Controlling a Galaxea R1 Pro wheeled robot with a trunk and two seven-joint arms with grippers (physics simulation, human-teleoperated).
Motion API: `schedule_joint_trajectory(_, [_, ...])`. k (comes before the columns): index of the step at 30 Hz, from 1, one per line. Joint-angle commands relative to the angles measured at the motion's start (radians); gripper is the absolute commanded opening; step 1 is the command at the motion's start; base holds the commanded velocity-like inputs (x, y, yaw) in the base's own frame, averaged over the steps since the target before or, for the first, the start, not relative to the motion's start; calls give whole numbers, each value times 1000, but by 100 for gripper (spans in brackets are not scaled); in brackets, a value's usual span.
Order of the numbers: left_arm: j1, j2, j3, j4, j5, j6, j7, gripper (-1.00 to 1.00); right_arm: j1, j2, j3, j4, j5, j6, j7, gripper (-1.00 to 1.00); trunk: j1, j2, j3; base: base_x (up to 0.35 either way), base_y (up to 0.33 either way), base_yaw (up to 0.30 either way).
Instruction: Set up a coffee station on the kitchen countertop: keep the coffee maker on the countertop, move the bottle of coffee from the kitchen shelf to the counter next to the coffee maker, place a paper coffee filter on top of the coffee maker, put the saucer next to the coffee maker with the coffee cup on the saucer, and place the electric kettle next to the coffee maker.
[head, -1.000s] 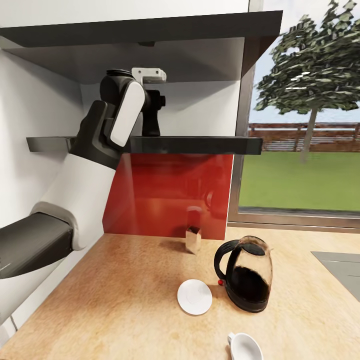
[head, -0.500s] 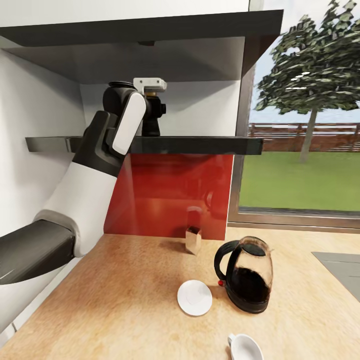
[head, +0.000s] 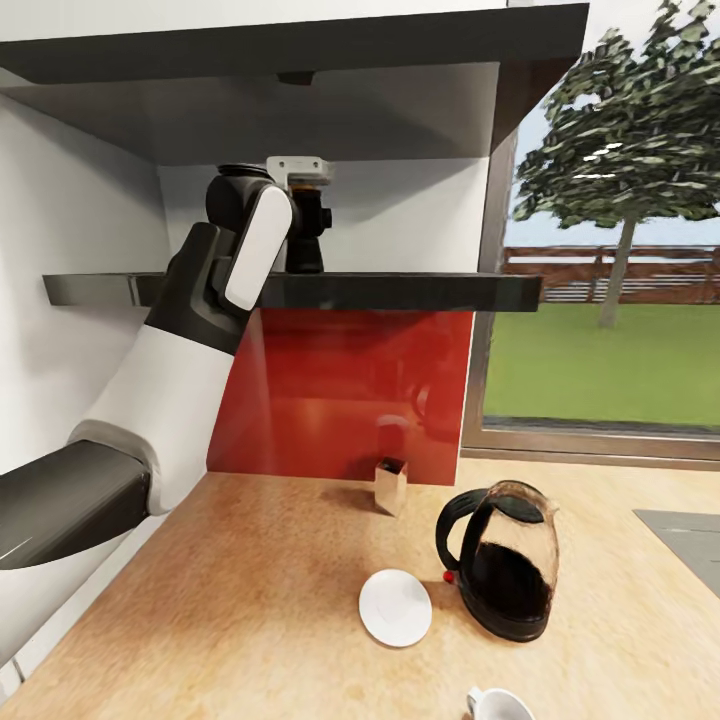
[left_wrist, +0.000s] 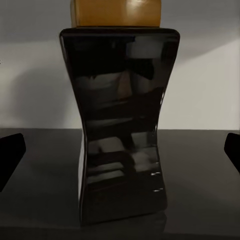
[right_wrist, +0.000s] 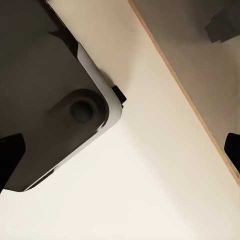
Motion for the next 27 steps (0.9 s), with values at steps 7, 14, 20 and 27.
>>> schedule_joint_trajectory(7, [-1, 0, -1, 0, 10, 2, 10, 100, -2, 0, 0, 3, 2, -6, 1, 100, 0, -2, -2, 19, 43, 0])
schedule_joint_trajectory(14, [-1, 0, -1, 0, 10, 2, 9, 100, -2, 0, 0, 3, 2, -6, 1, 100, 0, -2, -2, 6, 13, 0])
schedule_joint_trajectory(20, [-1, 0, -1, 0, 10, 2, 9, 100, -2, 0, 0, 3, 2, -6, 1, 100, 0, -2, -2, 0, 1, 0])
schedule_joint_trajectory(27, [-1, 0, -1, 1, 10, 2, 9, 100, 12, 0, 0, 4, 109, -6, 1, 100, 0, -2, -2, 0, 0, 0])
